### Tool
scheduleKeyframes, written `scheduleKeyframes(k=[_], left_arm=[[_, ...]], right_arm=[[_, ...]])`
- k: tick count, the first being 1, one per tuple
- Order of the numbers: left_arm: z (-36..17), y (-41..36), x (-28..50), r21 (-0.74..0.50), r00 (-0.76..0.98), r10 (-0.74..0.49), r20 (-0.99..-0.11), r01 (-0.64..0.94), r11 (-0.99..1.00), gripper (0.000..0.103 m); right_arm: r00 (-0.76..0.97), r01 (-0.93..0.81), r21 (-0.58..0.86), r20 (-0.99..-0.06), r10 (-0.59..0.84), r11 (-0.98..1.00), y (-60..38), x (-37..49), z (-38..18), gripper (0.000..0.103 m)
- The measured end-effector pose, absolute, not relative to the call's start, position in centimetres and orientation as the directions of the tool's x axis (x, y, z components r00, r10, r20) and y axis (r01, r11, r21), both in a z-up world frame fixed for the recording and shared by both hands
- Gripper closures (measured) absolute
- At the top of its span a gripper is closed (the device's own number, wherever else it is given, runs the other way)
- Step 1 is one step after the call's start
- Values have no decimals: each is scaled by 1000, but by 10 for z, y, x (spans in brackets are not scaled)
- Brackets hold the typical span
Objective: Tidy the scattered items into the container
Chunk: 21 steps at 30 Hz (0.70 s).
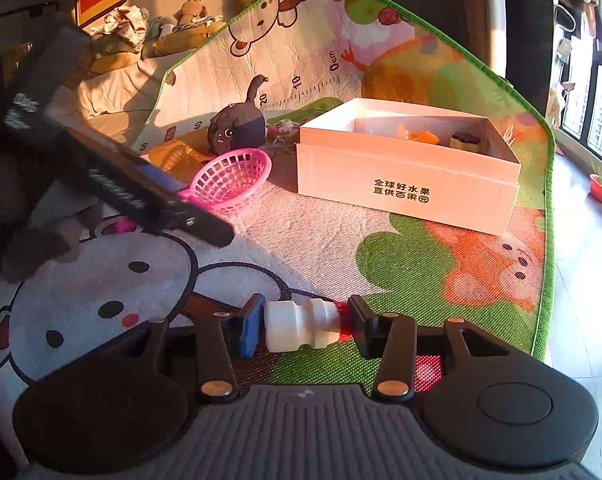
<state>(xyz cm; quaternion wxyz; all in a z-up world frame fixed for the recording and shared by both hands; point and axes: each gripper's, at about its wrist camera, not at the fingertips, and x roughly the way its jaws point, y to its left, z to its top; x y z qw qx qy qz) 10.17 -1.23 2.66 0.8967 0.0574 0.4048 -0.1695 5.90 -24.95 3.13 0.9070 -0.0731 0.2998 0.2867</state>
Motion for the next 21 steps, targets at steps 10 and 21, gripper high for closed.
scheduleKeyframes(k=[10,21], left_arm=[[29,-22,94,115,692,-172,-701,347,931,3],[16,-19,120,50,686,-174,-707,294,955,17]], right_arm=[[657,-568,24,-589,470,823,-246,57,32,45],[651,-568,36,-593,475,823,-248,58,31,59]])
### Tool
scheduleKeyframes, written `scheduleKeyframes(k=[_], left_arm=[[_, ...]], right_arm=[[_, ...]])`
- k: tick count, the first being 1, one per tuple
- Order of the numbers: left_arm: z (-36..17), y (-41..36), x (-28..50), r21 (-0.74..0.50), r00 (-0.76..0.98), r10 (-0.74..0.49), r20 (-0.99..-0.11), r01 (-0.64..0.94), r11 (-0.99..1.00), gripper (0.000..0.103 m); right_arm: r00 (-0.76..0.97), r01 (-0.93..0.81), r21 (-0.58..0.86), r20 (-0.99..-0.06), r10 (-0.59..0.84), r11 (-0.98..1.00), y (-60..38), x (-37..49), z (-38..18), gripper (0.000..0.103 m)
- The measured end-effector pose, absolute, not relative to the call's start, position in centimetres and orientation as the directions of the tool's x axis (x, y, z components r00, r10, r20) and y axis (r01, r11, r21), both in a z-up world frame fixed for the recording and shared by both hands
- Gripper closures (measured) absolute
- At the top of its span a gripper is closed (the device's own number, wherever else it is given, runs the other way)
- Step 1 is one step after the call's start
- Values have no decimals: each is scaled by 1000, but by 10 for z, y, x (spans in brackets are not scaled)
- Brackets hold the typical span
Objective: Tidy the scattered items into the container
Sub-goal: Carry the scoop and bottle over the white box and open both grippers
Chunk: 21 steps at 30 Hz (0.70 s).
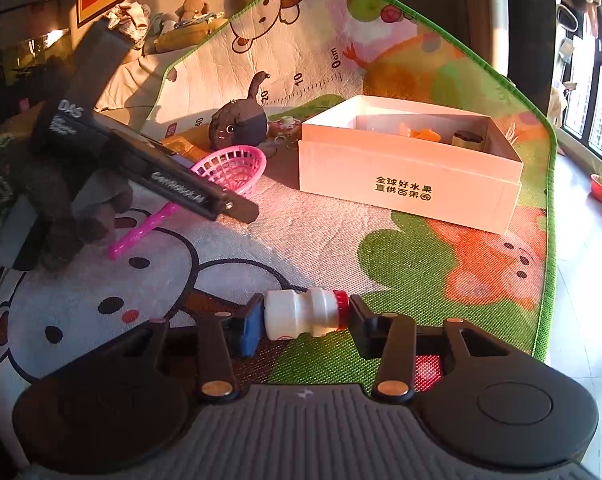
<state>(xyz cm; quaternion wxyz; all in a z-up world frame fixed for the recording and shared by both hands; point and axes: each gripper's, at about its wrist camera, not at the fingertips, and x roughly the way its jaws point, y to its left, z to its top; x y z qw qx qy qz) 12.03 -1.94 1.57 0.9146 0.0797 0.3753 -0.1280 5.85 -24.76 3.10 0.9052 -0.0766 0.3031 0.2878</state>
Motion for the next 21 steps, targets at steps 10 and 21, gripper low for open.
scheduleKeyframes(k=[10,21], left_arm=[[22,-35,59,24,600,-257,-757,419,908,17],[43,-71,37,23,560,-344,-754,545,838,18]], right_arm=[[649,-556,22,-613,450,831,-250,56,35,59],[704,-552,-73,-576,417,831,-275,52,68,59]])
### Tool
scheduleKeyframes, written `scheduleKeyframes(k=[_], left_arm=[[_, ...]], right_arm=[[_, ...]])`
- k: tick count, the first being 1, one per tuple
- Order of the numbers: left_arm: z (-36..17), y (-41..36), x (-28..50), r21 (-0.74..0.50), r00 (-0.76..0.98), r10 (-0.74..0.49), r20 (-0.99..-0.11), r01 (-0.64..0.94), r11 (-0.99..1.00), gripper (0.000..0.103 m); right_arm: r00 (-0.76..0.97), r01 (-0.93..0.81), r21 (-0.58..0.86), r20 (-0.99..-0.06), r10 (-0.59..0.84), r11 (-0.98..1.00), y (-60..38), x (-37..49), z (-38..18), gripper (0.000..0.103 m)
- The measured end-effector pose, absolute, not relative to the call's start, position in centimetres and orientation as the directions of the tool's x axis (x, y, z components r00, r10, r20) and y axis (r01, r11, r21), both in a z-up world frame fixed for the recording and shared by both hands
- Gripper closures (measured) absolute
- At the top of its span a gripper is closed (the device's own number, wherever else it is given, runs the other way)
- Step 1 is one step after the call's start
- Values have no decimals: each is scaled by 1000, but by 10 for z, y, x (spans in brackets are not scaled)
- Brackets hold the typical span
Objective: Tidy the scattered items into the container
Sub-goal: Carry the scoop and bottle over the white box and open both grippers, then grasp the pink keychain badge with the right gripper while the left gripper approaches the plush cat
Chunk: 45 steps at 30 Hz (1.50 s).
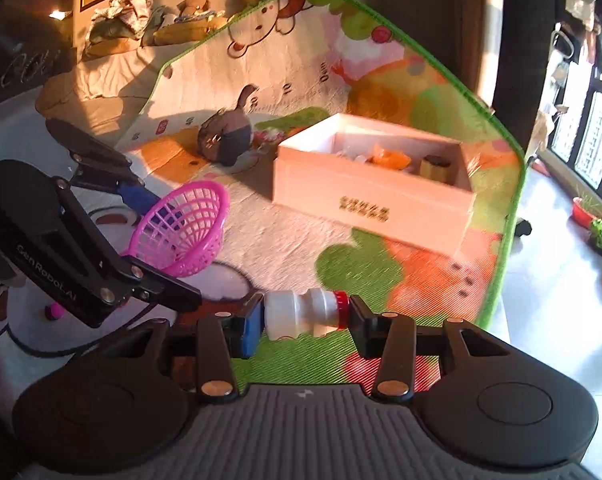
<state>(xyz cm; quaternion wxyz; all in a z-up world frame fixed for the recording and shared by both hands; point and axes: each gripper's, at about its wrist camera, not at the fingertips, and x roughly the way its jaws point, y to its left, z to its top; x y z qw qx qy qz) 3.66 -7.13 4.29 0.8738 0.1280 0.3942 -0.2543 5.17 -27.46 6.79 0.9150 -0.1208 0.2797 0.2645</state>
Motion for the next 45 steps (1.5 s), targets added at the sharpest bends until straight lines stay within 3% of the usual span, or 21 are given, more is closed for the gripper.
scheduleKeyframes(k=[4,13,21,23,32,39,45], left_arm=[[60,-81,63,15,583,-367,-725,546,838,18],[125,-91,194,7,718,-406,-565,497,868,18],[88,-110,304,-104,655,-398,-642,440,892,16],[75,-115,310,-105,630,-388,-673,438,893,8],[61,-115,296,-2,669,-313,-674,421,907,8],[70,-84,274,-8,684,-309,-661,405,914,7],[75,-43,245,-24,721,-304,-623,370,929,6]], right_arm=[[771,-500,-113,-510,382,858,-284,83,95,59],[856,-398,-151,-416,308,905,-283,203,127,59],[838,-381,-104,-459,296,919,-284,258,98,55],[834,-380,-101,-467,293,920,-286,260,93,55],[816,-375,-106,-509,274,921,-279,254,87,52],[822,-396,-182,-507,260,900,-248,234,109,43],[814,-443,-246,-514,271,862,-205,221,125,42]])
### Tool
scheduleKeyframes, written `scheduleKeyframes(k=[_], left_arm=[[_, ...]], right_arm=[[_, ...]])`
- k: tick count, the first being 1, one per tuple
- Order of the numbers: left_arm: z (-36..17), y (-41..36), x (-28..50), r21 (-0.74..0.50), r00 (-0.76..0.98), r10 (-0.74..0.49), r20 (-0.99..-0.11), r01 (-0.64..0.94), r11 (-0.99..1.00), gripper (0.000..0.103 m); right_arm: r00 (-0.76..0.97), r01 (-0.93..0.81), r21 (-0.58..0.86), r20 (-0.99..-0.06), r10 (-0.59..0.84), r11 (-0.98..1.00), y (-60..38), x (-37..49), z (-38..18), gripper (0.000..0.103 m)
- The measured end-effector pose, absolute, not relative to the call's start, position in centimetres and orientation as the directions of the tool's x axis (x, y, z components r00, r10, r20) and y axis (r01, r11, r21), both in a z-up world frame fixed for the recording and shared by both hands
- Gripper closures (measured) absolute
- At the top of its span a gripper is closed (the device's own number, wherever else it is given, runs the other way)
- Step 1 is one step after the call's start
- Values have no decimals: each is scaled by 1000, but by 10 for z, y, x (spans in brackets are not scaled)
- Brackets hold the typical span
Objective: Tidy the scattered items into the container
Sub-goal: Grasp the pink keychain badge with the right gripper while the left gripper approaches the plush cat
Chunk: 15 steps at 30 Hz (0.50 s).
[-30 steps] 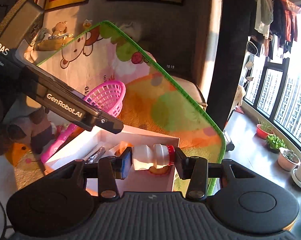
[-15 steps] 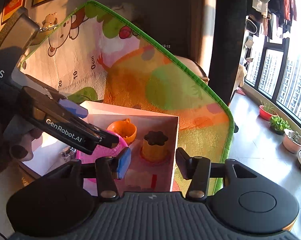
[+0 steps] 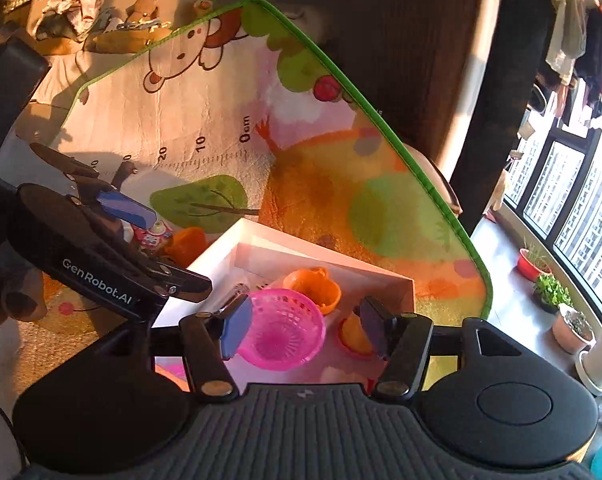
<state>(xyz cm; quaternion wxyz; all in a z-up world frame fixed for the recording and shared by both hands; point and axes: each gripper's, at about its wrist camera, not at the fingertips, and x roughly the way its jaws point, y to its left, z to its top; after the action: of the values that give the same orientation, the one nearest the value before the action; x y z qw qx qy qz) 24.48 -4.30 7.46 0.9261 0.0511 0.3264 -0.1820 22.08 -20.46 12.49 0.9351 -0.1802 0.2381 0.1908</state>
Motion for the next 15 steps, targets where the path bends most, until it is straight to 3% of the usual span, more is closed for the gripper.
scheduleKeyframes(k=[5,9,12,15], left_arm=[[77,13,217,-79,779,-277,-563,283,956,6],[66,65,180,-99,845,-171,-507,140,985,5],[45,93,159,-134,846,-141,-515,83,988,4],[24,111,150,-220,824,-186,-536,76,973,4]], right_arm=[[780,-495,-233,-542,311,837,-164,219,133,42],[725,-557,-200,-590,355,806,-126,224,134,42],[669,-589,-155,-643,372,793,-94,237,131,42],[613,-593,-98,-699,369,799,-66,257,126,42]])
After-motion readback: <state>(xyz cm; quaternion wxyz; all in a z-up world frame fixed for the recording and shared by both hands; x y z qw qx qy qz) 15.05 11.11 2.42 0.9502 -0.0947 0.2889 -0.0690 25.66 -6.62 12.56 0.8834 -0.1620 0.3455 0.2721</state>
